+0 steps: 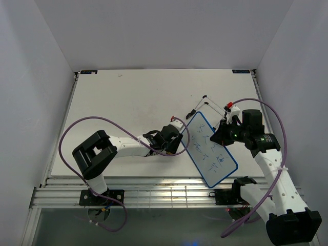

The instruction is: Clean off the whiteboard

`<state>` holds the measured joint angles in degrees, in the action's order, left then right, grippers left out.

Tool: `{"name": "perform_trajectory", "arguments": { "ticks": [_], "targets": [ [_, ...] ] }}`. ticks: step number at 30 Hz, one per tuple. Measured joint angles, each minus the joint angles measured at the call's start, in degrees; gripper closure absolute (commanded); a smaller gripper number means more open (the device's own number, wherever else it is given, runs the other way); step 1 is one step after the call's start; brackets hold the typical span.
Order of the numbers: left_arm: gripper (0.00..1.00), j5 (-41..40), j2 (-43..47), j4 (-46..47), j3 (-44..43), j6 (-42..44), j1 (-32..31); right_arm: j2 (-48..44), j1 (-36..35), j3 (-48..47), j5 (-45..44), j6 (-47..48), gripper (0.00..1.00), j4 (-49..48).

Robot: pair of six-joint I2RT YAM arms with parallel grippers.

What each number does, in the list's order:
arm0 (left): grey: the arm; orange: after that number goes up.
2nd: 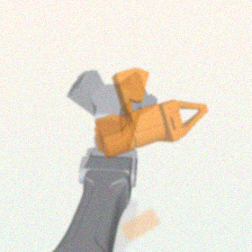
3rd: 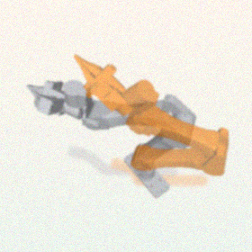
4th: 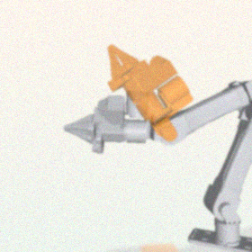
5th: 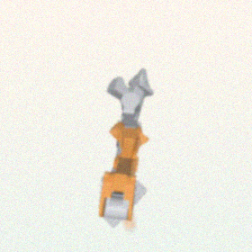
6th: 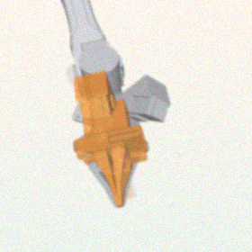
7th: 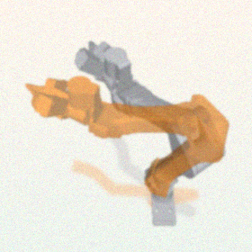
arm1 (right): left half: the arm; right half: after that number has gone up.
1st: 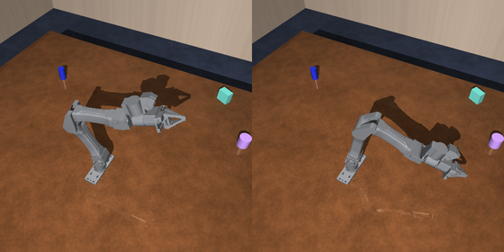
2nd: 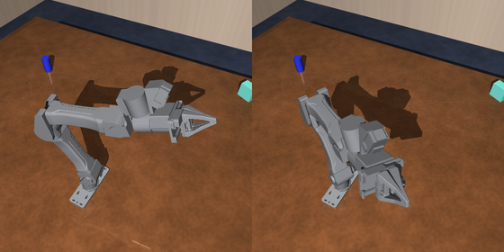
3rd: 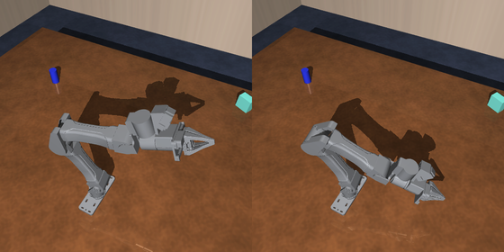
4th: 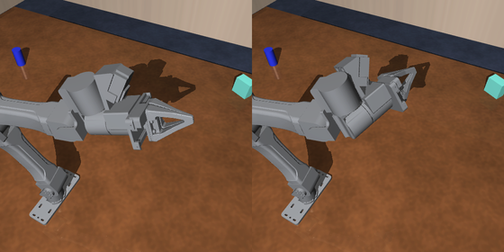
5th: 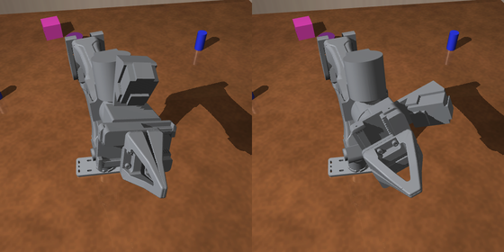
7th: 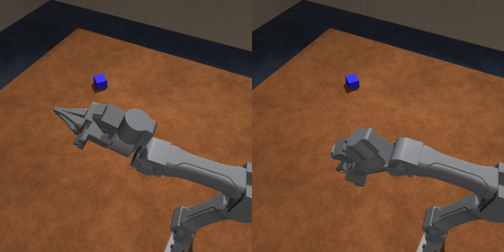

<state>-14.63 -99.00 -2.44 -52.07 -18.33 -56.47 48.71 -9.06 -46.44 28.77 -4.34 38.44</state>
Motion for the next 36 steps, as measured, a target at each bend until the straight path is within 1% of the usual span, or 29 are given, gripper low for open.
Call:
{"name": "perform_trajectory", "arguments": {
  "ticks": [2,4,5,6,7,10,13,14,19,20,22,24,29,32,36],
  "targets": [
    [0.36,0.0,0.0,0.0,0.2,-0.2,0.0,0.0,0.0,0.2,0.0,0.0,0.92,0.0],
    [0.4,0.1,0.0,-0.1,0.4,-0.4,0.0,0.0,0.0,0.2,0.1,0.0,0.92,0.0],
    [0.45,0.1,0.0,0.0,0.6,-0.7,0.0,0.0,0.0,0.2,0.1,0.0,0.92,0.0],
    [0.55,0.2,0.0,0.0,0.8,-0.8,0.0,0.0,0.0,0.2,0.1,0.0,0.92,0.0],
    [0.58,0.2,0.0,-0.1,0.9,-1.0,0.0,0.0,0.0,0.2,0.1,0.0,0.92,0.0],
    [0.6,0.2,0.0,0.1,1.0,-1.0,0.0,0.0,0.0,0.2,0.2,0.0,0.92,0.0],
    [0.65,0.2,0.0,0.1,1.0,-1.1,0.0,0.0,0.0,0.2,0.3,0.0,0.92,-0.1],
    [0.69,0.2,0.0,0.1,1.0,-1.1,0.0,0.0,0.0,0.2,0.3,0.0,0.92,-0.1],
    [0.74,-1.3,1.3,-1.3,1.5,-1.7,0.0,0.0,0.0,0.8,1.2,-0.3,0.92,-1.1],
    [0.77,-1.7,2.4,-2.0,2.0,-1.8,0.0,0.0,0.0,1.1,1.6,-0.5,0.92,-1.5],
    [0.78,-2.5,5.9,-3.5,3.3,-2.1,0.0,0.1,0.0,1.4,2.1,-1.1,0.92,-2.0],
    [0.83,-3.1,11.0,-4.7,4.4,-2.5,0.0,0.3,0.0,1.4,2.7,-1.7,0.92,-2.7],
    [0.83,-4.8,28.3,-5.4,6.0,-4.0,0.0,1.8,-1.7,1.4,2.9,-4.7,0.92,-6.2],
    [0.83,-6.5,37.8,-5.2,6.7,-4.4,0.5,3.9,-5.0,1.4,1.5,-7.7,0.92,-9.3],
    [0.83,-7.4,45.7,-4.9,8.2,-4.4,1.5,6.1,-11.3,3.2,-0.8,-12.6,0.92,-16.1]
  ]
}}
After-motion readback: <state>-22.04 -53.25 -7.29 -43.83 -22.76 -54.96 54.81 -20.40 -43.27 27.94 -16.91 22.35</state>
